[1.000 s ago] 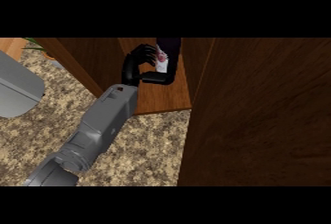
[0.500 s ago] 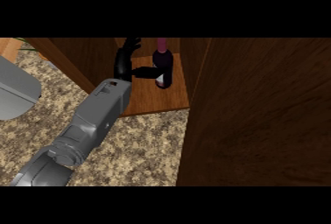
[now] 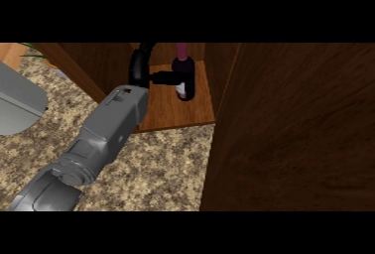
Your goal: Pick up the wine, place it into the cabinet and close the cabinet
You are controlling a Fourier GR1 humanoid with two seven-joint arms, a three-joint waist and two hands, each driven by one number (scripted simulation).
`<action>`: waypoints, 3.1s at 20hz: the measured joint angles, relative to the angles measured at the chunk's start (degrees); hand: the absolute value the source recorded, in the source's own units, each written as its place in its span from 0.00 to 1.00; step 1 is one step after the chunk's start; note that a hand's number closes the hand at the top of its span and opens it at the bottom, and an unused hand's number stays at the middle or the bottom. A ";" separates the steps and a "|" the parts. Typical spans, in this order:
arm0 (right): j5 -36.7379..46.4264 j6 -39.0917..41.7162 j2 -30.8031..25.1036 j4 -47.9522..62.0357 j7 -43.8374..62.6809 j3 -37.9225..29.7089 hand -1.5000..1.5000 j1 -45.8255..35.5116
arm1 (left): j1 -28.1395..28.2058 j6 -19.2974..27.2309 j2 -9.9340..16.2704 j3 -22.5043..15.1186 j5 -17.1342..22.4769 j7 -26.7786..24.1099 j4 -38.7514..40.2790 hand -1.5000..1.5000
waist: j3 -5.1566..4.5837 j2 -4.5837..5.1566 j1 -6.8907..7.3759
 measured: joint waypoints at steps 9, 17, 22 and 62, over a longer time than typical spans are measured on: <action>-0.13 -0.15 -0.82 -0.29 0.40 -1.21 0.00 0.32 | -1.82 -9.79 -1.56 3.40 2.96 -2.55 -2.80 0.00 | 0.04 -0.55 1.46; -0.19 -0.91 -2.00 -0.88 0.49 -2.43 0.00 2.25 | -2.81 -14.84 -3.14 4.29 3.35 -1.73 -3.70 0.00 | 0.12 -1.42 3.34; -0.23 -1.03 -2.65 -0.97 -0.58 -3.21 0.00 3.95 | -2.24 -15.69 -3.83 4.55 3.58 -1.16 -5.12 0.00 | 0.16 -1.82 4.47; -0.04 -1.00 -8.01 -1.47 -0.52 -6.27 0.00 6.78 | 54.18 -17.68 1.67 -17.81 11.47 10.10 -69.72 0.00 | 0.16 -2.68 7.33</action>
